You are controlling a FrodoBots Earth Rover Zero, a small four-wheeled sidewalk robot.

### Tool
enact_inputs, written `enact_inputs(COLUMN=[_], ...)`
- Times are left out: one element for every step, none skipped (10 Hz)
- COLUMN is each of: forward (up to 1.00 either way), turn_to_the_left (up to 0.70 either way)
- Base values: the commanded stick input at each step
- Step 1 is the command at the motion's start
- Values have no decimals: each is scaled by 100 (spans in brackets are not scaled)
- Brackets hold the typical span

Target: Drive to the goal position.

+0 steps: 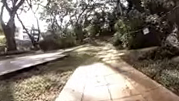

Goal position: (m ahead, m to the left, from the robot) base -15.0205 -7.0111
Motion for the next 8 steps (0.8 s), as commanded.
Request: enact_inputs(forward=[70, 70, 68, 0, 0, 0, 0, 0], turn_to_the_left=[-35, -34, 0, 0, 0, 0, 0, 0])
